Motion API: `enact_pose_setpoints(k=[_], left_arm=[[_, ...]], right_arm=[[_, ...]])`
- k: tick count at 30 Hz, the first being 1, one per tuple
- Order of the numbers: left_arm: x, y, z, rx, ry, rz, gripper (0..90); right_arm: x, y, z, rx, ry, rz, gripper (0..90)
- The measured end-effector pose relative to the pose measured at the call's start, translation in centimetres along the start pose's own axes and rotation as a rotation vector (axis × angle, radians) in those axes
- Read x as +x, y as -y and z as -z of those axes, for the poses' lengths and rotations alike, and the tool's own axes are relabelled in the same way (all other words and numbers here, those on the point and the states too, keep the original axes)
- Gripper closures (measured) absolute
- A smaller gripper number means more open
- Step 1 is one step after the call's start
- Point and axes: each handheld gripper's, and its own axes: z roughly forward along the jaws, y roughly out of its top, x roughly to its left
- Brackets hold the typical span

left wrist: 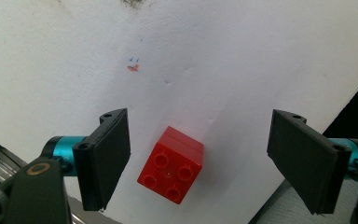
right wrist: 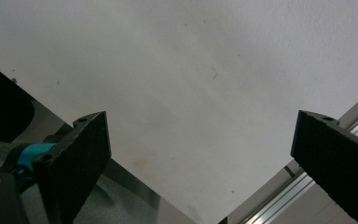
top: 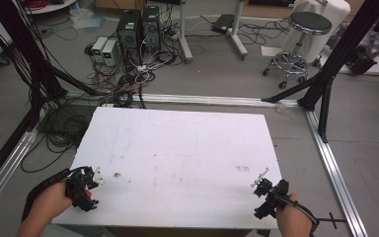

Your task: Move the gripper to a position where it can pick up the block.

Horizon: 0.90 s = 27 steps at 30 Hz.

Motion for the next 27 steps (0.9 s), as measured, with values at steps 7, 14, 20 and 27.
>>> enact_pose_setpoints(k=[7,14,20,27], left_arm=[[0.05,0.23,0.05,0.001,0.000,0.004,21.6],[-0.01,0.28,0.20,-0.006,-0.005,0.003,21.6],[0.04,0.36,0.25,-0.007,-0.003,0.002,21.6],[-0.03,0.39,0.14,-0.010,0.013,-0.013,21.6]], right_arm=[[-0.11,0.21,-0.01,0.008,-0.009,-0.003,4.0],[-0.03,0.01,-0.02,0.005,-0.012,0.005,4.0],[-0.02,-0.04,0.11,0.006,-0.012,0.001,4.0],[0.11,-0.07,0.18,0.001,-0.019,0.008,4.0]])
